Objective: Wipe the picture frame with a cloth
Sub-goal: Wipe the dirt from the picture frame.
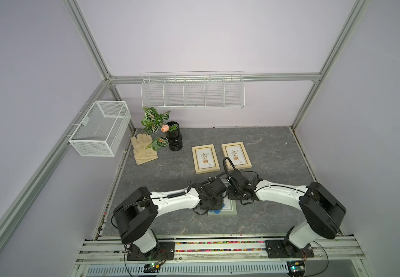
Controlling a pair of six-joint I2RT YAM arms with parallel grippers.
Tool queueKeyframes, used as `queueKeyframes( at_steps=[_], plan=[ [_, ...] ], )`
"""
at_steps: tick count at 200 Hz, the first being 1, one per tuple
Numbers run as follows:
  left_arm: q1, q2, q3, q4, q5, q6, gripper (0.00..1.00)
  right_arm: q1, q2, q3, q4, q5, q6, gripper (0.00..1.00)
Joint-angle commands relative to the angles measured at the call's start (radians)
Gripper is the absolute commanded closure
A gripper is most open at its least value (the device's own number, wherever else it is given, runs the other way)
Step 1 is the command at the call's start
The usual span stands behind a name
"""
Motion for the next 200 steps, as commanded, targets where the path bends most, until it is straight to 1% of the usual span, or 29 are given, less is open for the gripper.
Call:
queueKeyframes(
  at_steps=[1,10,22,41,50,64,78,96,107,143,170,185,200],
  plan=[
    [-0.032,-0.026,-0.098,-0.125,0.01,-0.079,1.0,-0.02,0.054,-0.026,-0.121,0.038,-0.005,0.82],
    [-0.033,-0.047,-0.117,-0.11,0.012,-0.082,1.0,-0.022,0.054,-0.023,-0.123,0.037,-0.007,0.82],
    [-0.033,-0.074,-0.141,-0.048,0.029,-0.07,1.0,-0.021,0.053,-0.018,-0.127,0.038,-0.008,0.82],
    [-0.055,-0.089,-0.144,0.077,0.05,-0.008,1.0,-0.02,0.049,-0.017,-0.124,0.032,-0.005,0.82],
    [-0.068,-0.079,-0.137,0.115,0.045,0.019,1.0,-0.02,0.05,-0.015,-0.123,0.03,-0.002,0.82],
    [-0.08,-0.04,-0.129,0.191,0.072,0.066,1.0,-0.02,0.05,-0.015,-0.124,0.029,0.004,0.82],
    [-0.084,0.0,-0.119,0.229,0.096,0.095,1.0,-0.02,0.048,-0.014,-0.125,0.031,0.008,0.82],
    [-0.088,0.031,-0.1,0.218,0.09,0.1,1.0,-0.021,0.043,-0.014,-0.133,0.039,0.009,0.82],
    [-0.089,0.024,-0.108,0.212,0.08,0.09,1.0,-0.022,0.04,-0.017,-0.136,0.042,0.01,0.82],
    [-0.076,-0.091,-0.193,0.085,-0.022,0.036,1.0,-0.023,0.041,-0.014,-0.141,0.046,0.009,0.82],
    [-0.076,-0.125,-0.22,-0.034,-0.097,0.008,1.0,-0.024,0.042,-0.008,-0.153,0.05,0.006,0.82],
    [-0.077,-0.12,-0.199,-0.014,-0.095,0.024,1.0,-0.023,0.04,-0.007,-0.156,0.055,0.005,0.82],
    [-0.091,-0.083,-0.148,0.053,-0.066,0.05,1.0,-0.023,0.043,-0.003,-0.158,0.055,0.004,0.82]
  ],
)
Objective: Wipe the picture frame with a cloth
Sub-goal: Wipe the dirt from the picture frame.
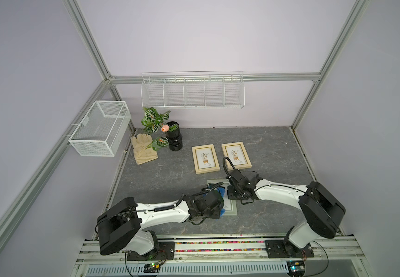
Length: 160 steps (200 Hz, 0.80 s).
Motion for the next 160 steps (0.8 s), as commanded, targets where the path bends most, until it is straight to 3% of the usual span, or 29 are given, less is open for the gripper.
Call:
queueKeyframes(
  at_steps=[1,32,76,119,139,160],
  plan=[
    [-0.019,0.061,0.023,-0.106,-0.002,0.007,1.0,-0.021,0.039,-0.016,-0.132,0.062,0.01,0.82],
    [-0.056,0.173,0.146,-0.062,0.016,0.063,1.0,-0.021,0.035,-0.019,-0.138,0.062,0.015,0.82],
    [0.032,0.063,0.002,-0.134,-0.006,0.033,1.0,-0.023,0.043,-0.02,-0.136,0.069,0.008,0.82],
    [0.117,-0.072,0.003,-0.459,-0.223,0.025,1.0,-0.022,0.047,-0.022,-0.134,0.077,0.006,0.82],
    [0.129,-0.128,0.054,-0.419,-0.213,0.067,1.0,-0.022,0.043,-0.026,-0.132,0.08,0.004,0.82],
    [0.127,-0.121,0.124,-0.304,-0.124,0.099,1.0,-0.023,0.037,-0.028,-0.133,0.079,0.003,0.82]
  ],
)
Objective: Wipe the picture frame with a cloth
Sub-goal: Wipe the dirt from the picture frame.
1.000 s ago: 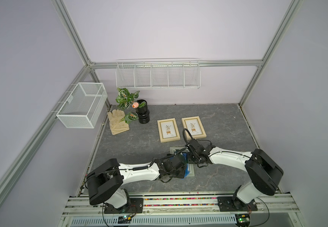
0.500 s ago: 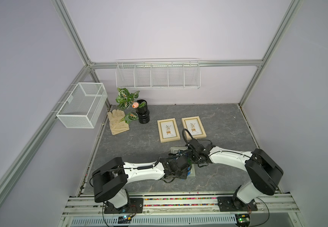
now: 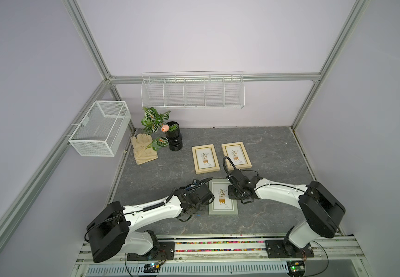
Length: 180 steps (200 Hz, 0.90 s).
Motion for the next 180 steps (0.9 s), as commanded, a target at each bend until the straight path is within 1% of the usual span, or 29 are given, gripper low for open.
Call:
queueKeyframes(
  at_steps=[1,24,36,54,64,93,107,127,158,171,180],
  plan=[
    [-0.004,-0.01,0.097,0.05,0.031,0.043,1.0,-0.014,0.033,-0.036,-0.112,0.065,0.0,0.82],
    [-0.016,0.012,0.133,0.204,0.114,0.046,1.0,-0.013,0.027,-0.042,-0.108,0.064,0.0,0.82],
    [-0.016,0.046,0.142,0.268,0.152,0.039,1.0,-0.014,0.028,-0.047,-0.104,0.064,0.001,0.82],
    [-0.016,0.135,0.164,0.308,0.181,0.032,1.0,-0.014,0.031,-0.05,-0.1,0.061,0.003,0.82],
    [-0.013,0.194,0.176,0.316,0.183,0.007,1.0,-0.014,0.031,-0.05,-0.098,0.061,0.003,0.82],
    [-0.011,0.317,0.165,0.408,0.243,-0.041,1.0,-0.014,0.027,-0.055,-0.099,0.065,0.005,0.82],
    [-0.011,0.348,0.174,0.378,0.234,-0.041,1.0,-0.013,0.027,-0.058,-0.098,0.065,0.007,0.82],
    [0.009,0.314,0.151,0.296,0.185,-0.036,1.0,-0.013,0.03,-0.058,-0.102,0.068,0.006,0.82],
    [0.118,0.185,0.061,0.098,0.05,-0.002,1.0,-0.016,0.035,-0.059,-0.098,0.07,0.006,0.82],
    [0.162,0.133,0.034,0.061,0.029,0.039,1.0,-0.018,0.035,-0.058,-0.096,0.069,0.005,0.82],
    [0.175,0.089,0.028,0.057,0.024,0.062,1.0,-0.018,0.036,-0.055,-0.095,0.067,0.002,0.82]
  ],
)
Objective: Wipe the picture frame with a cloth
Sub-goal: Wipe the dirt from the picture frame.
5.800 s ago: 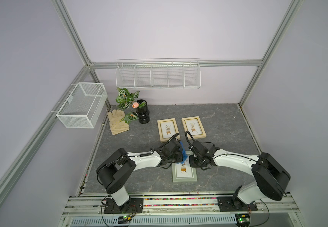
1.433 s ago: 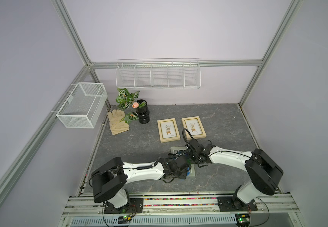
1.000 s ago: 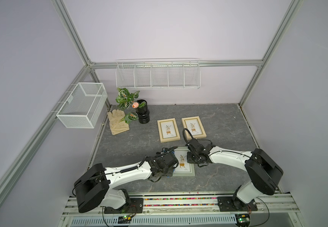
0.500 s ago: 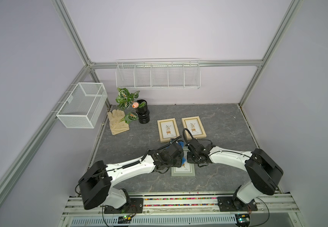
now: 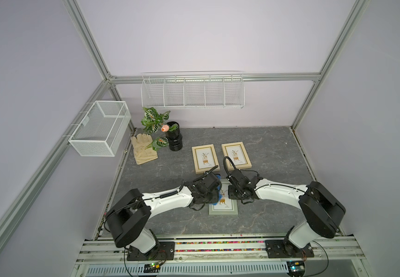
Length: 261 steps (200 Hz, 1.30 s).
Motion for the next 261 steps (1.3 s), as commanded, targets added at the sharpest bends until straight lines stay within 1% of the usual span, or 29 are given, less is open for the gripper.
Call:
queueKeyframes(
  at_steps=[1,17,28,49,65,88,124,138,155,182,205,214,229,249,261],
  plan=[
    [0.064,-0.078,-0.057,-0.194,-0.121,0.062,1.0,-0.018,0.038,-0.049,-0.102,0.066,0.001,0.82],
    [0.064,-0.133,-0.022,-0.172,-0.106,0.096,1.0,-0.018,0.04,-0.043,-0.104,0.065,0.001,0.82],
    [0.064,-0.159,-0.004,-0.111,-0.055,0.11,1.0,-0.017,0.041,-0.041,-0.101,0.062,0.001,0.82],
    [0.065,-0.131,0.02,0.054,0.046,0.117,1.0,-0.015,0.039,-0.041,-0.09,0.053,0.001,0.82],
    [0.065,-0.04,0.076,0.131,0.097,0.116,1.0,-0.013,0.041,-0.041,-0.083,0.047,0.0,0.82],
    [0.064,0.1,0.167,0.194,0.135,0.112,1.0,-0.013,0.042,-0.044,-0.074,0.041,-0.001,0.82],
    [0.053,0.304,0.278,0.297,0.246,0.082,1.0,-0.012,0.039,-0.047,-0.066,0.039,0.0,0.82],
    [0.042,0.343,0.307,0.279,0.24,0.078,1.0,-0.012,0.04,-0.049,-0.067,0.042,-0.001,0.82],
    [0.047,0.341,0.286,0.246,0.207,0.071,1.0,-0.011,0.036,-0.052,-0.07,0.048,0.001,0.82],
    [0.099,0.271,0.21,0.121,0.106,0.098,1.0,-0.011,0.034,-0.055,-0.069,0.052,0.002,0.82],
    [0.137,0.22,0.159,0.056,0.04,0.135,1.0,-0.012,0.035,-0.061,-0.065,0.051,-0.001,0.82],
    [0.137,0.224,0.163,0.055,0.042,0.142,1.0,-0.012,0.036,-0.061,-0.065,0.051,0.0,0.82],
    [0.114,0.242,0.178,0.105,0.094,0.133,1.0,-0.012,0.038,-0.058,-0.065,0.052,0.0,0.82],
    [0.049,0.299,0.269,0.129,0.114,0.126,1.0,-0.011,0.036,-0.054,-0.067,0.049,0.0,0.82],
    [0.03,0.338,0.313,0.156,0.15,0.108,1.0,-0.012,0.033,-0.055,-0.067,0.049,0.001,0.82]
  ],
)
